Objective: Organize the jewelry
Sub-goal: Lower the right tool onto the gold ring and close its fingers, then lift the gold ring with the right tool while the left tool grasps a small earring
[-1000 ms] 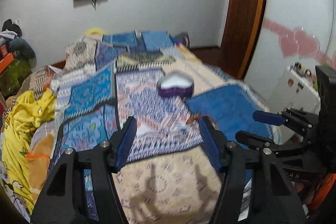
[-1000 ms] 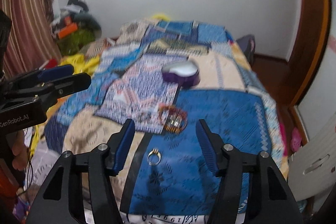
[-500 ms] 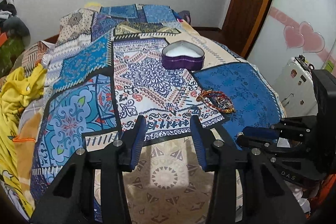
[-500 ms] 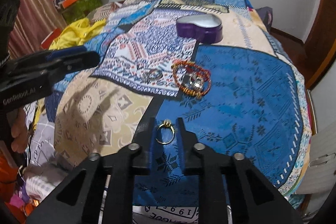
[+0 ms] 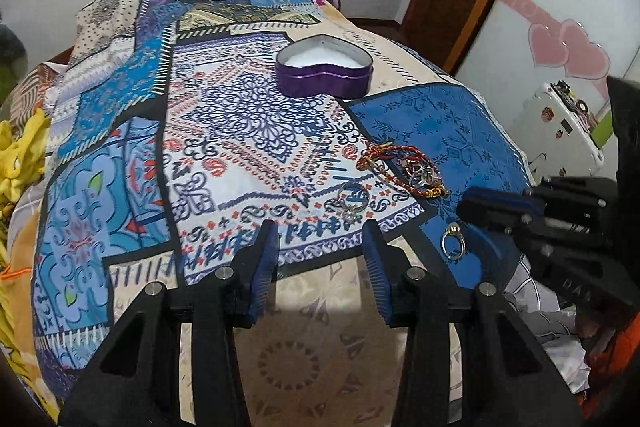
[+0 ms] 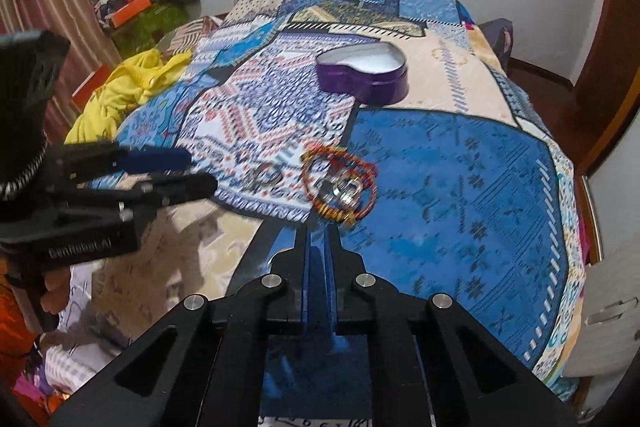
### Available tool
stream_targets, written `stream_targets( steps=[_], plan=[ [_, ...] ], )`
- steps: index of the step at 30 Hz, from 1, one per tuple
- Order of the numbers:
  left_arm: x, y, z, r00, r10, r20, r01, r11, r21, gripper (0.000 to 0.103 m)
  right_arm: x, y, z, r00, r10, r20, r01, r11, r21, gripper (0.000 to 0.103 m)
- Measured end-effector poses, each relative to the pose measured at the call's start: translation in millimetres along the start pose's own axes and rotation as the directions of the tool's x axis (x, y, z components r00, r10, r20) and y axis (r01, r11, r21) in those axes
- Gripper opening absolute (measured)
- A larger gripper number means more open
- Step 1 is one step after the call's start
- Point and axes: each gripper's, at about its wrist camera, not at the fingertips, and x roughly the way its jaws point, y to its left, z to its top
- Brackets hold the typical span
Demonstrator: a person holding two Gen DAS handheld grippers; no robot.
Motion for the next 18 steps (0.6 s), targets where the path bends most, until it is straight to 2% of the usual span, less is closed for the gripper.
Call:
stream_targets(
  steps=[2, 6, 8, 10, 12, 15, 18],
  plan=[
    [3.3, -1.5, 1.6, 1.000, -0.010, -0.006, 0.010, 1.000, 0.006, 0.042, -0.5, -4.2, 2.9, 1.000, -0.003, 0.008, 0.003, 1.000, 0.011, 0.006],
    [13.9, -8.1, 3.4, 0.999, -0.030, -0.032, 0.031, 0.999, 0.036, 0.031, -0.9, -13.7, 6.9, 1.000, 0.030, 0.009, -0.030, 0.998, 0.061, 0.006],
    [18.4, -11.2, 4.2, 0.999, -0.027, -0.036, 0.028, 0.998, 0.049, 0.030, 1.4, -16.3, 8.4, 0.999, 0.034, -0.005, -0.033, 0.997, 0.074, 0.010],
    [22.3, -12.3, 5.1, 0.999, -0.020, -0.037, 0.022, 0.998, 0.060, 0.026, 3.6, -16.7, 8.5, 0.999, 0.043, -0.014, -0.042, 0.996, 0.077, 0.025],
    [25.7, -12.9, 5.8, 0.999, -0.016, -0.041, 0.019, 0.998, 0.065, 0.021, 3.2, -15.8, 8.1, 0.998, 0.057, -0.007, -0.057, 0.996, 0.072, 0.033],
    [29.2, -12.8, 5.7, 0.999, -0.013, -0.041, 0.016, 0.998, 0.061, 0.010, 3.7, -10.9, 6.8, 0.998, 0.065, -0.013, -0.064, 0.997, 0.048, 0.033],
    [30.0, -14.3, 5.3, 0.999, -0.015, -0.033, 0.017, 0.998, 0.061, 0.009, 3.8, -6.5, 4.2, 0.998, 0.068, -0.015, -0.067, 0.998, 0.021, 0.033]
  ],
)
